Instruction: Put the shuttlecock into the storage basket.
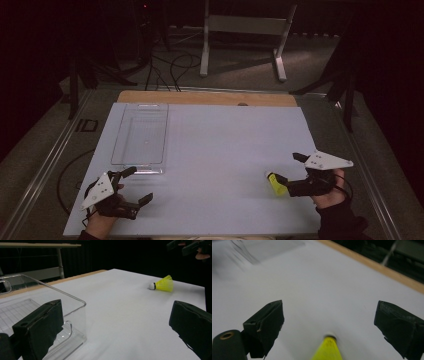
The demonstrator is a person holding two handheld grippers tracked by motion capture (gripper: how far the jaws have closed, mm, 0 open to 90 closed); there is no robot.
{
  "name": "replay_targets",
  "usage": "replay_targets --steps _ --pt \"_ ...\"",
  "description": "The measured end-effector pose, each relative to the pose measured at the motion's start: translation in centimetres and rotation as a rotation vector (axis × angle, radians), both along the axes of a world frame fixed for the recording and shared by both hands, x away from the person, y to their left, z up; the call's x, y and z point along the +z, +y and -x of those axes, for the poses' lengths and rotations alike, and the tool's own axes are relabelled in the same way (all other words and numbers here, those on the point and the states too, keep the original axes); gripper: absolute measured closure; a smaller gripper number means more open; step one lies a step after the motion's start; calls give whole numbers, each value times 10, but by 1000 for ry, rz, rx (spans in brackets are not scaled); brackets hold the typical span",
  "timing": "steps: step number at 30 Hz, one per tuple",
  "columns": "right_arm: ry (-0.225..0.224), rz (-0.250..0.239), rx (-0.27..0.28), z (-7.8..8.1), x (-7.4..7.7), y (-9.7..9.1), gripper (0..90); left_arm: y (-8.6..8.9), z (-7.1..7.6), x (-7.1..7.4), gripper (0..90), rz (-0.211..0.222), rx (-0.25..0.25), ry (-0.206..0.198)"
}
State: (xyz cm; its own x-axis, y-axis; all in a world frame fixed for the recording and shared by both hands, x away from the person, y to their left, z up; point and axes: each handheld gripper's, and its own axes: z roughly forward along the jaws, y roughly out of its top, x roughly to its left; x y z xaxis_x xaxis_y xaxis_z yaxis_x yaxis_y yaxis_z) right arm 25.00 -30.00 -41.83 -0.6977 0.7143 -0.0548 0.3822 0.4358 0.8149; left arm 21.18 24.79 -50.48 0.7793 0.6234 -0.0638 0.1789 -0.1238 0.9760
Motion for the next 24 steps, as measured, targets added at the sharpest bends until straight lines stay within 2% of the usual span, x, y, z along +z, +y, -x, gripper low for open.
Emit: replay_targets --steps 8,14,18,20,24 --pt "89 17 28 -8 7 -17 90 0 0 0 3 0 -4 2" --pt "187 87 60 -13 -3 -24 90 -1 0 0 3 -1 -5 1" --pt "238 110 67 -14 -11 -25 90 -1 0 0 3 -2 -7 1" --pt "240 121 64 -15 -14 -26 90 -1 0 0 3 -2 -8 2" --pt "274 124 72 -16 -21 -29 90 -1 0 0 3 -1 -8 5"
